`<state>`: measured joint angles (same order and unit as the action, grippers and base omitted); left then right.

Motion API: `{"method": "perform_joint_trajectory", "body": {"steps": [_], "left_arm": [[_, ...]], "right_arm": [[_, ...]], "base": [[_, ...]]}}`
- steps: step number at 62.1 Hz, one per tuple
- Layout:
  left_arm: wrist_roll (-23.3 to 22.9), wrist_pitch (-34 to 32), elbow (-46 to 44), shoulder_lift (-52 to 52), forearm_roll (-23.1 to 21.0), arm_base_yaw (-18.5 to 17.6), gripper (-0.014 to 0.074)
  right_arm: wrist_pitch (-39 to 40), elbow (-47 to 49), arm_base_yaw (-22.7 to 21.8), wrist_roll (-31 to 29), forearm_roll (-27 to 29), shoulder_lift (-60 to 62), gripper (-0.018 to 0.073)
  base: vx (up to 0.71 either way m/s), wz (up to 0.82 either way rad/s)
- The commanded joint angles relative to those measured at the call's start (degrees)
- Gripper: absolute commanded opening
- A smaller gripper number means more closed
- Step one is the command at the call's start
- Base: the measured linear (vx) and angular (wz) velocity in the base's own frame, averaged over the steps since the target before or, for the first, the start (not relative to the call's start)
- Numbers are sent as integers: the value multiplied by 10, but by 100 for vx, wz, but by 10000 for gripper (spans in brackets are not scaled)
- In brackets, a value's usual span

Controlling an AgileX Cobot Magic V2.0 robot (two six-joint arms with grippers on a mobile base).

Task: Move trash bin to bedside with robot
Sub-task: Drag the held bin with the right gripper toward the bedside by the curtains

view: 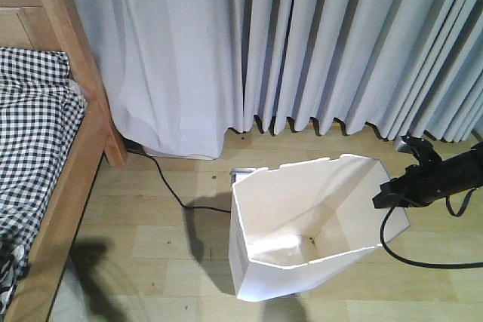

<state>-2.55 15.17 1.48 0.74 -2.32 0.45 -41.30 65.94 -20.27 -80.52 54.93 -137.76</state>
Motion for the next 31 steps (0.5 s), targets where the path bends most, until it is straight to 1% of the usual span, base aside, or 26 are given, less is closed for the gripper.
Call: {"method": "perform_joint_trajectory", "body": {"steps": [1, 10, 20, 31], "left_arm": [[-3, -40, 7, 8, -2, 0, -6], [-3, -40, 7, 8, -2, 0, -6], [-3, -40, 7, 8, -2, 0, -6], [-3, -40, 7, 8, -2, 0, -6]], "right_arm": [[-111, 7, -2, 1, 55, 43, -5], [-111, 7, -2, 1, 57, 43, -5], [-105, 7, -2, 1, 91, 43, -5], [-61, 7, -2, 1, 125, 16, -5]], "base": [[0, 0], [0, 0], [0, 0], [0, 0]]}}
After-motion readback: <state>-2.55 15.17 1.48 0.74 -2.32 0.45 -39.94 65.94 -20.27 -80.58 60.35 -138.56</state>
